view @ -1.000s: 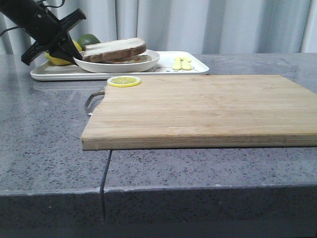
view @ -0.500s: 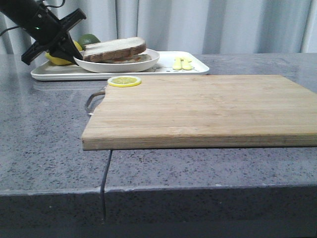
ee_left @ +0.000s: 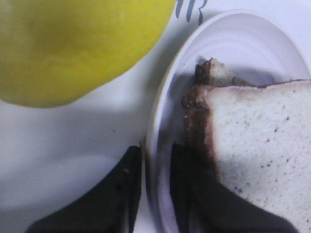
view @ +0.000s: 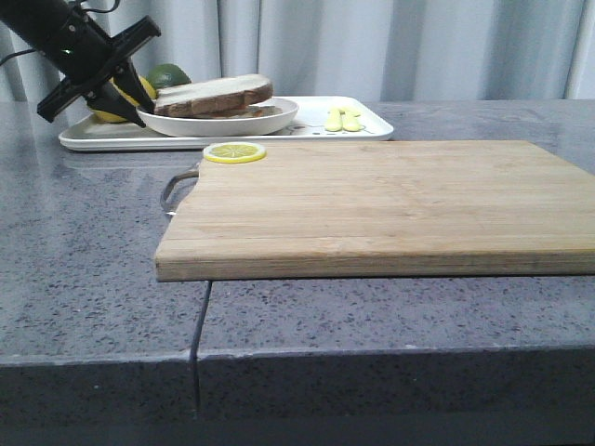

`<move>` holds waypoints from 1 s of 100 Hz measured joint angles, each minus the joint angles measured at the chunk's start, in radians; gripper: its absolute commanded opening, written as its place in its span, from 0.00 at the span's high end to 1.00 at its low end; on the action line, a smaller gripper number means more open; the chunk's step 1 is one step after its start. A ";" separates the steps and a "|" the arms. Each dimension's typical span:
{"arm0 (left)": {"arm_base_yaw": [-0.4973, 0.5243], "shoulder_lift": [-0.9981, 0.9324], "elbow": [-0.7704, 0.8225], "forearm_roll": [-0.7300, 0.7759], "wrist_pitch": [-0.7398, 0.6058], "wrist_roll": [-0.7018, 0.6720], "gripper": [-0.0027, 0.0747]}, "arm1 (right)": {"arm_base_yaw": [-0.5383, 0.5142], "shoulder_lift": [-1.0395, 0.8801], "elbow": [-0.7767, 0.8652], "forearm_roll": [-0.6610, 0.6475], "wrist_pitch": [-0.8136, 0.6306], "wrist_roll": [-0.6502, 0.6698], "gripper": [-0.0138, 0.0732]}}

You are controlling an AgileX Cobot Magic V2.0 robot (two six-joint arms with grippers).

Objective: Place bread and move sandwich to tray

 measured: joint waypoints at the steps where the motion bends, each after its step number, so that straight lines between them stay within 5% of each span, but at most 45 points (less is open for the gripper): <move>1: 0.000 0.000 -0.002 0.000 0.002 0.000 0.67 | 0.000 0.000 0.000 0.000 0.000 0.000 0.31; 40: 0.017 0.000 -0.062 0.046 0.082 -0.034 0.61 | 0.000 0.000 0.000 0.002 0.000 0.000 0.31; 65: 0.035 0.000 -0.248 0.202 0.244 -0.060 0.61 | 0.000 0.000 0.000 0.002 0.000 0.000 0.31; 100: 0.004 -0.118 -0.467 0.295 0.280 -0.060 0.61 | 0.000 0.000 0.000 0.002 0.000 0.000 0.31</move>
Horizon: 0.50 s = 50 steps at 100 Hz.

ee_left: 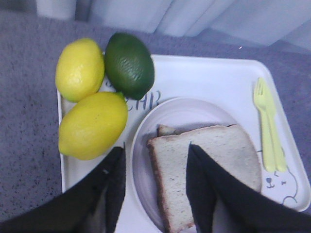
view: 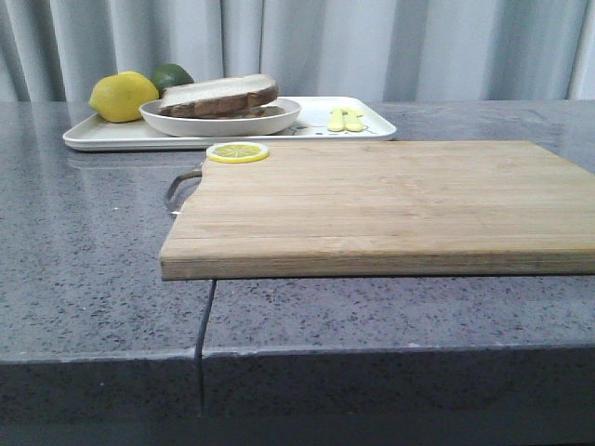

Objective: Place bread and move sandwich to tray

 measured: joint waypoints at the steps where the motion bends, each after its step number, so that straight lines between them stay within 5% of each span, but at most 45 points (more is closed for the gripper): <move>1: -0.001 -0.009 -0.004 0.002 0.000 0.000 0.61 | 0.000 0.000 0.000 0.000 0.000 0.000 0.31; 50: -0.112 -0.210 -0.022 0.245 0.012 0.018 0.61 | 0.000 0.000 0.000 0.000 0.000 0.000 0.31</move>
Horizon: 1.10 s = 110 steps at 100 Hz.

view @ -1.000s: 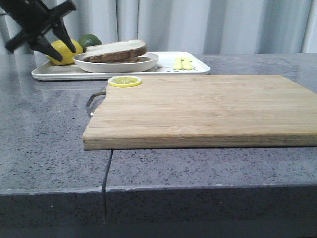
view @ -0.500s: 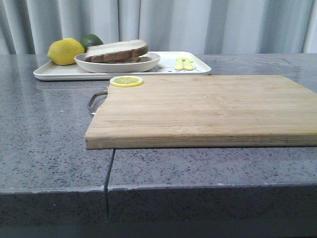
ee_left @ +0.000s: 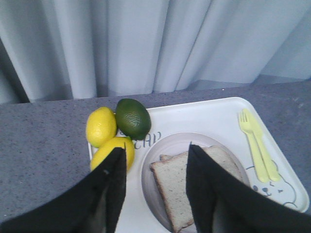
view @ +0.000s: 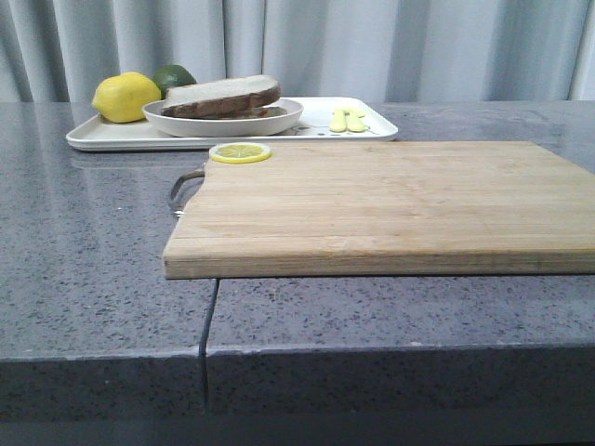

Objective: Place bread and move sandwich to tray

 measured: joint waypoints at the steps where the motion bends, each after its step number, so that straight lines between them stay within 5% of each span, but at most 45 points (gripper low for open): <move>1: -0.002 0.000 0.000 0.012 0.000 0.000 0.61 | 0.000 0.000 0.000 0.000 0.000 0.000 0.31; 36: -0.053 -0.016 0.000 0.162 0.000 0.000 0.61 | 0.000 -0.002 0.000 0.000 0.000 0.000 0.31; 70: -0.217 -0.178 0.035 0.283 0.007 0.045 0.61 | 0.000 -0.002 0.000 0.000 -0.002 0.000 0.31; 91: -0.229 -0.358 0.215 0.292 0.007 0.053 0.61 | 0.000 -0.002 0.000 0.000 -0.002 0.000 0.31; 110: -0.229 -0.609 0.543 0.294 -0.043 0.058 0.61 | 0.000 -0.002 0.000 0.000 -0.006 0.000 0.31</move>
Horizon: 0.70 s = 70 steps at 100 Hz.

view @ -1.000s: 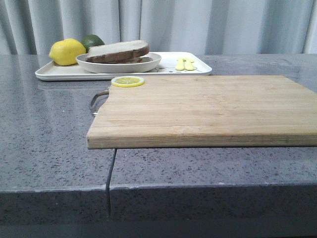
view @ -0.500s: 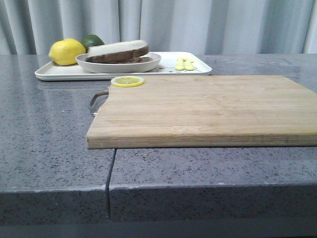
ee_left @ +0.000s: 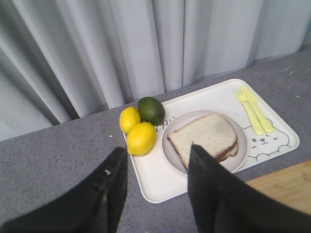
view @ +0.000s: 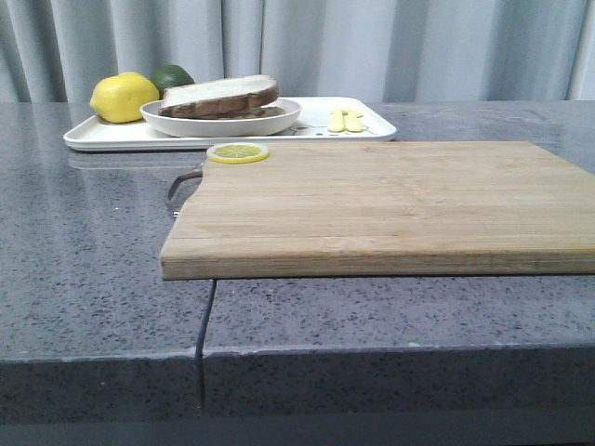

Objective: Place bread and move sandwich to tray

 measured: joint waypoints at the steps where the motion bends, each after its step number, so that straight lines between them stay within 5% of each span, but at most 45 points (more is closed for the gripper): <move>1: 0.000 -0.012 0.015 0.000 -0.007 -0.002 0.61 | 0.000 0.000 0.000 0.000 0.000 0.000 0.31; 40: 0.000 -0.723 0.934 -0.117 -0.509 -0.032 0.61 | 0.000 0.000 0.000 0.000 -0.077 0.000 0.31; 70: 0.000 -1.091 1.406 -0.132 -0.739 -0.032 0.61 | 0.000 -0.002 0.003 0.000 -0.088 0.000 0.31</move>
